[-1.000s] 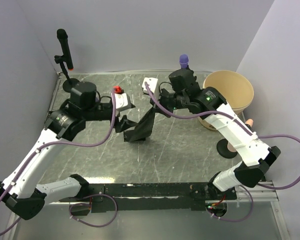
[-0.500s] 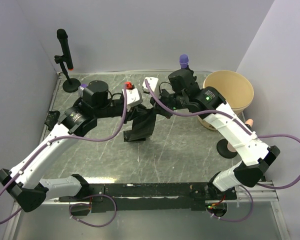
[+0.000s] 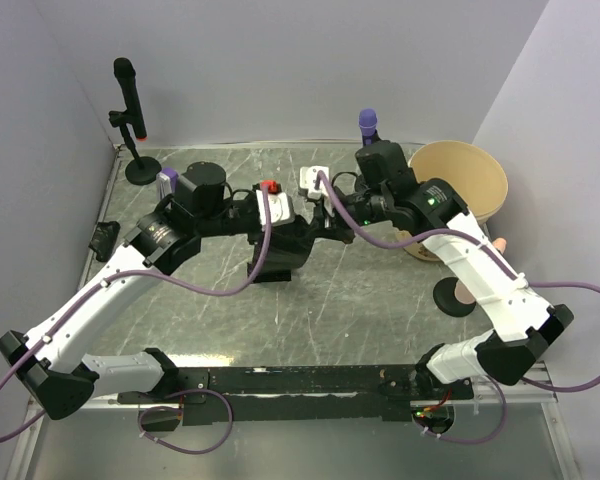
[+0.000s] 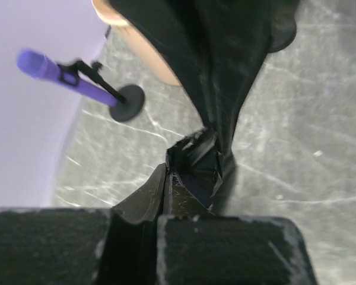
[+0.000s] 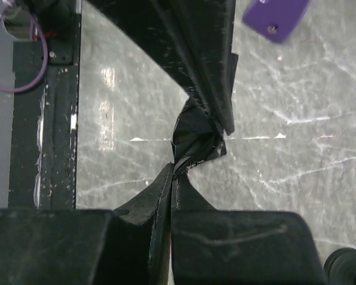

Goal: Put the trash bags into the trash bin

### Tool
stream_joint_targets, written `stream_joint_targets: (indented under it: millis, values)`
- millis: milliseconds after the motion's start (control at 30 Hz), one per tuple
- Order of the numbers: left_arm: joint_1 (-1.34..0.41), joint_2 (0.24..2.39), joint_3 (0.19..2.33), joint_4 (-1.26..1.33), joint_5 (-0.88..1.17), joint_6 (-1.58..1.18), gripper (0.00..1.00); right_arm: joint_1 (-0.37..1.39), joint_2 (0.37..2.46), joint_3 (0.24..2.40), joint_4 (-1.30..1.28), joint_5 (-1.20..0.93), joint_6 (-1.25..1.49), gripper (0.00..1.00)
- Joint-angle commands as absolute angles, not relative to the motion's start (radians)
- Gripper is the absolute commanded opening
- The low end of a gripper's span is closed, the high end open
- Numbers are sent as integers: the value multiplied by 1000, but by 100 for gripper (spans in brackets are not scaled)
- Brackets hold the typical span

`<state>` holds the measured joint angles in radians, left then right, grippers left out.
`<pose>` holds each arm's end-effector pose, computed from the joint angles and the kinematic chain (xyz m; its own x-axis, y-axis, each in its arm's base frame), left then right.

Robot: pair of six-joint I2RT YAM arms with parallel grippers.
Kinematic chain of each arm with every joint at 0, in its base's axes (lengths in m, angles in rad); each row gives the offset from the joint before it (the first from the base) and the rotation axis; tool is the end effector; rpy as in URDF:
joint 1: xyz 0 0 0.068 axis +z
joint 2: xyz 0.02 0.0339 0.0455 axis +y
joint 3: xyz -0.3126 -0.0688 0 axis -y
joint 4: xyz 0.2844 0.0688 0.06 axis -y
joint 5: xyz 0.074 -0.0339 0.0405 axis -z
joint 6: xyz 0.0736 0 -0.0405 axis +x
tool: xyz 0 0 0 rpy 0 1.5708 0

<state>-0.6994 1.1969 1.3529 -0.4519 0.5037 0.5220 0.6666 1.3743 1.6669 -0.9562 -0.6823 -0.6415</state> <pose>0.2143 -0.2267 0.4676 0.2639 0.3487 -0.8993 0.9062 0.2297 0.3549 0.2207 0.2326 0.4788 0.1329 -0.4864 -0.8636 -0.9870 0.0147 -0.1602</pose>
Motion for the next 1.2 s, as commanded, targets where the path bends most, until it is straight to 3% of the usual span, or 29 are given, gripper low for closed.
stream_joint_targets:
  millis: [0, 133, 300, 467, 567, 767, 933, 1167]
  values:
    - [-684, 1195, 1436, -474, 550, 797, 1, 630, 1412, 1732, -899, -812, -617, 0]
    - [-716, 1207, 1496, -543, 624, 888, 1, 620, 1488, 1772, -779, -744, -424, 0]
    - [-742, 1229, 1462, -521, 491, 994, 1, 643, 1450, 1790, -876, -894, -575, 0]
    - [-742, 1255, 1494, -669, 482, 1026, 1, 627, 1396, 1786, -806, -818, -529, 0]
    - [-744, 1206, 1453, -593, 492, 1003, 1, 618, 1414, 1723, -790, -729, -540, 0]
    - [-744, 1219, 1483, -434, 462, 931, 1, 627, 1405, 1644, -819, -791, -548, 0]
    - [-744, 1236, 1470, -514, 479, 940, 1, 615, 1382, 1718, -796, -848, -545, 0]
    - [-744, 1212, 1474, -594, 517, 937, 1, 583, 1414, 1703, -739, -666, -517, 0]
